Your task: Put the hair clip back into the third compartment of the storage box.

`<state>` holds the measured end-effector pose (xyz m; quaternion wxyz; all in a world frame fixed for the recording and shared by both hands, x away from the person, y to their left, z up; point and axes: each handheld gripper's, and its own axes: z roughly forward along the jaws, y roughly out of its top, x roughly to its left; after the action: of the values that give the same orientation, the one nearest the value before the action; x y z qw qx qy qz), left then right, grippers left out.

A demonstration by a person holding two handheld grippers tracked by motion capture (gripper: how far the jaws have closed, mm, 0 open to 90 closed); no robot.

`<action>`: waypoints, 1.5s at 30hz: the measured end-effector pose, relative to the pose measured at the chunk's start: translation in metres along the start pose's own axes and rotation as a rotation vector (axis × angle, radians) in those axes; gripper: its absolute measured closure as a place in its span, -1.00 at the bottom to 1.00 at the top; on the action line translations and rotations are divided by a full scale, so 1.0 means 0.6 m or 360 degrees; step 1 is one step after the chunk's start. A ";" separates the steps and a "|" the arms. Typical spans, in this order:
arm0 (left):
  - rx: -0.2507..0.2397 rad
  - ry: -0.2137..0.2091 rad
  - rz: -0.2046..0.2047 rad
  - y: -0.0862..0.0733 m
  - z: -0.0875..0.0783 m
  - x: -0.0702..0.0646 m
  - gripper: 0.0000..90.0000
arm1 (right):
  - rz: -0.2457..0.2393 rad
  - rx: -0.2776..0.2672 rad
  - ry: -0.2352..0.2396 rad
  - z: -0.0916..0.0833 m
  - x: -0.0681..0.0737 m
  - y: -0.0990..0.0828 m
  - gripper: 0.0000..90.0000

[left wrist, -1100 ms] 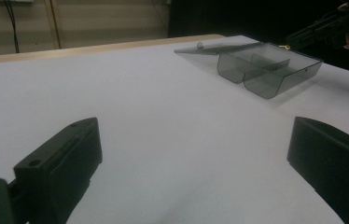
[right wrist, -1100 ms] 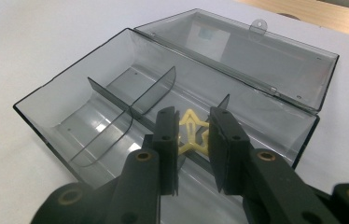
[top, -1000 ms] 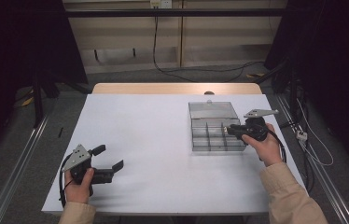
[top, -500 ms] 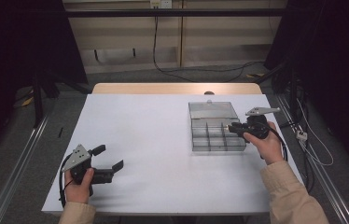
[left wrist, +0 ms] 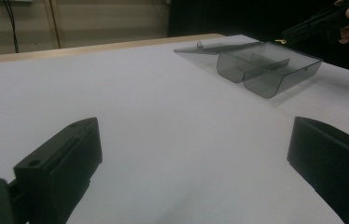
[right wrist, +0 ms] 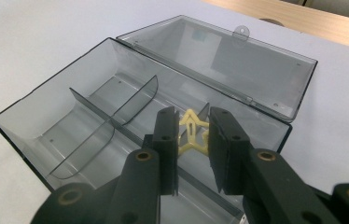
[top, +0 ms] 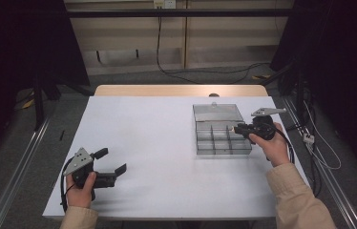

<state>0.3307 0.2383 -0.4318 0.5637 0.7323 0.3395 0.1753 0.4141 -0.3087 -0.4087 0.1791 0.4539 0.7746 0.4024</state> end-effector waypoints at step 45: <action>-0.0003 -0.0006 -0.0001 0.000 0.000 -0.001 -0.94 | 0.0033 0.0030 -0.0037 0.023 -0.012 -0.008 0.63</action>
<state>0.3302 0.2379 -0.4315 0.5652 0.7319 0.3386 0.1740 0.4241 -0.3097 -0.4217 0.1796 0.4682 0.7715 0.3916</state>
